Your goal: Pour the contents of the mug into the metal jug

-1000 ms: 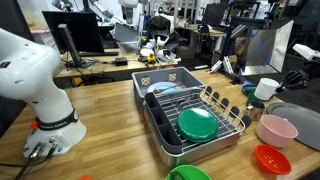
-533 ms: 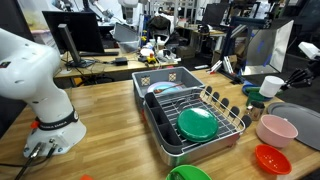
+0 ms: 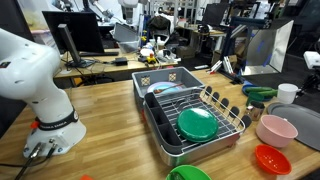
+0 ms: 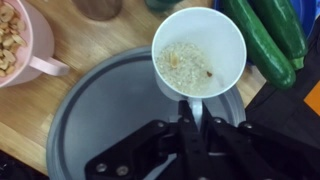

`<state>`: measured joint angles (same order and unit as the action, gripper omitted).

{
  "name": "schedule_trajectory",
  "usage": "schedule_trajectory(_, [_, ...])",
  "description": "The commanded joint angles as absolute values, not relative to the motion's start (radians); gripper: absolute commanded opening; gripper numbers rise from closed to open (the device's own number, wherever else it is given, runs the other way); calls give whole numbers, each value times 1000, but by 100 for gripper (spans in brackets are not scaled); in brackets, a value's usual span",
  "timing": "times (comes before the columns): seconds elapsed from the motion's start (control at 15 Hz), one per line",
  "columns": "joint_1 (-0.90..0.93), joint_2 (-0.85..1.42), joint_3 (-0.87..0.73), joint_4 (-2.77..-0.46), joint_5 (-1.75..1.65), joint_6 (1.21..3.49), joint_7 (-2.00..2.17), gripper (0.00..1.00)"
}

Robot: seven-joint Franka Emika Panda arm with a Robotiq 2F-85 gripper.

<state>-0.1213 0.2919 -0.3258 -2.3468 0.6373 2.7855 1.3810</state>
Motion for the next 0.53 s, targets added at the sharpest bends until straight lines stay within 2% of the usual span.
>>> schedule_trajectory(0.0, [-26, 410, -437, -2254, 434, 2803, 1603, 2])
schedule_trajectory(0.13, [33, 448, -502, -2204, 329, 2767, 1705, 2])
schedule_trajectory(0.2, [11, 451, -481, -2186, 262, 2756, 1760, 2])
schedule_trajectory(0.27, [-40, 429, -425, -2220, 298, 2797, 1714, 9])
schedule_trajectory(0.47, [-29, 446, -435, -2195, 251, 2788, 1766, 9])
